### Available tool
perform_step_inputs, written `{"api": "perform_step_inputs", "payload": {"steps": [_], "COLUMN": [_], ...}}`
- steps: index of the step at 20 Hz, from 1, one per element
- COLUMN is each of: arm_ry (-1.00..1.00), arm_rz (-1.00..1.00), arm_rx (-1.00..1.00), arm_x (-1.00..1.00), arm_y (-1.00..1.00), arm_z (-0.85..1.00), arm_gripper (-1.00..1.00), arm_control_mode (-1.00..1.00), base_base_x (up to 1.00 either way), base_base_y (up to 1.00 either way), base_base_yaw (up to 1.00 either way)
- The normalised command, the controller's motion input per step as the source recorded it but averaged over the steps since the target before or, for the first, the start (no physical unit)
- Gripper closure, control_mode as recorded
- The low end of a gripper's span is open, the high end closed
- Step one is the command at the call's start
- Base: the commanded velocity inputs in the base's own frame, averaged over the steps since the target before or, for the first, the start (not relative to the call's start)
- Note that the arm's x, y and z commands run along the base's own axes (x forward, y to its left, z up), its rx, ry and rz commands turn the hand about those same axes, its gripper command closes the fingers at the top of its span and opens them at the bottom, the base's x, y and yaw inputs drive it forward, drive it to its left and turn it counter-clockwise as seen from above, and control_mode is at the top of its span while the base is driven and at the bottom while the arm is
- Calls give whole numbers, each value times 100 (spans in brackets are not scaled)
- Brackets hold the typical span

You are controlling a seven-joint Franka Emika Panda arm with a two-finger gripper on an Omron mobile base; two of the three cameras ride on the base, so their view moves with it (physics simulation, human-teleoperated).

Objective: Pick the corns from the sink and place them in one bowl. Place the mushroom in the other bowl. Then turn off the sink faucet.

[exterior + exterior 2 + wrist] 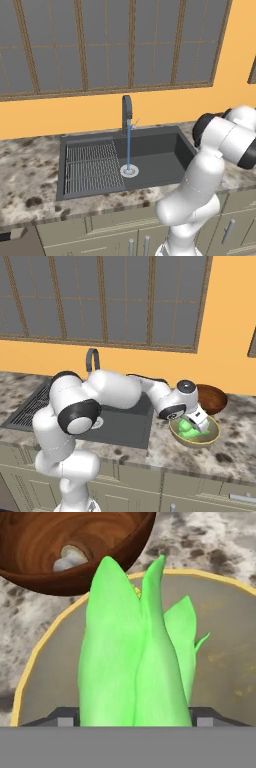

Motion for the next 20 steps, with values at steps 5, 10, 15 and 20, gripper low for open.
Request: {"api": "perform_step_inputs", "payload": {"steps": [5, 10, 15, 20], "arm_ry": [-2, -15, -5, -1], "arm_rz": [0, -2, -1, 0], "arm_rx": [1, -2, -7, -7], "arm_x": [-4, -38, -54, -33], "arm_y": [-24, 23, 74, 99], "arm_z": [11, 65, 90, 83], "arm_gripper": [-100, -100, -100, -100], "arm_control_mode": [-100, -100, -100, -100], "base_base_x": [0, 0, 0, 0], "base_base_y": [0, 0, 0, 0], "base_base_yaw": [0, 0, 0, 0]}}
